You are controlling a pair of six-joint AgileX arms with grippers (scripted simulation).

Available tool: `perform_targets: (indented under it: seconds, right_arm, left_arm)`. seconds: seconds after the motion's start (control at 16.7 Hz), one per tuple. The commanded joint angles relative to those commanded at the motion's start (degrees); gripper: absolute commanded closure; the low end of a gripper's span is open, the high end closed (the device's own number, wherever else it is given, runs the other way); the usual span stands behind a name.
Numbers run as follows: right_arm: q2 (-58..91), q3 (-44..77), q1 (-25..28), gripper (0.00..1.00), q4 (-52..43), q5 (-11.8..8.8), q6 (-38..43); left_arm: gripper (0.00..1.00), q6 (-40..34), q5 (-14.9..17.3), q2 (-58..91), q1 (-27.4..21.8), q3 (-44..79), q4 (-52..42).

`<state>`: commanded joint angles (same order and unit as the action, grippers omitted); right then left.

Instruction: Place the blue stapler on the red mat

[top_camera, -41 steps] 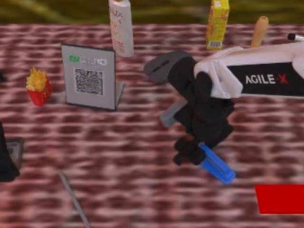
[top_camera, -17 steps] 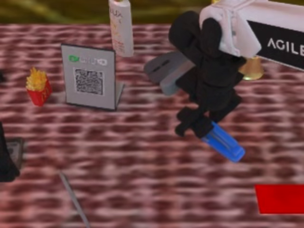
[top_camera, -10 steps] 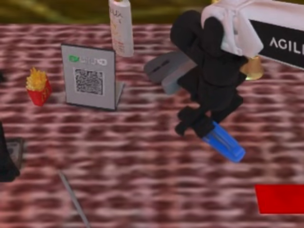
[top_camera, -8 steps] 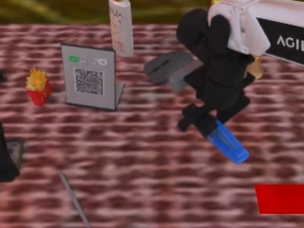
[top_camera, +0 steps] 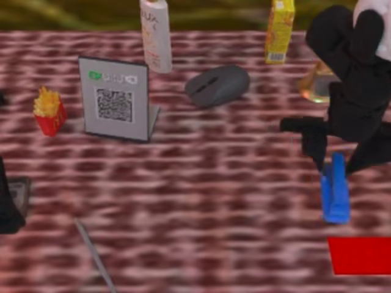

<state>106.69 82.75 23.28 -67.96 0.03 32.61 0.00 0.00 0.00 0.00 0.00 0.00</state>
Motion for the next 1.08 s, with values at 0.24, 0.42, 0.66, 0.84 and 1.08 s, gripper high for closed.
perform_targets:
  seconds: [0.24, 0.42, 0.66, 0.84, 1.08]
  right_arm:
    - [-7.7, -9.2, -6.4, 1.00, 0.1, 0.2, 23.5]
    - [-13.8, -15.8, -11.1, 1.00, 0.6, 0.2, 40.3]
    - [-21.5, -23.0, -16.1, 1.00, 2.1, 0.1, 56.2]
    - [-25.0, -26.0, -18.2, 1.00, 3.0, 0.0, 61.9]
    - [-25.6, -26.4, -18.5, 1.00, 3.2, 0.0, 62.7]
  left_arm:
    - [0.00, 0.0, 0.0, 0.0, 0.0, 0.0, 0.0]
    - [0.00, 0.0, 0.0, 0.0, 0.0, 0.0, 0.0]
    - [0.00, 0.0, 0.0, 0.0, 0.0, 0.0, 0.0]
    - [0.00, 0.0, 0.0, 0.0, 0.0, 0.0, 0.0]
    - [0.00, 0.0, 0.0, 0.0, 0.0, 0.0, 0.0]
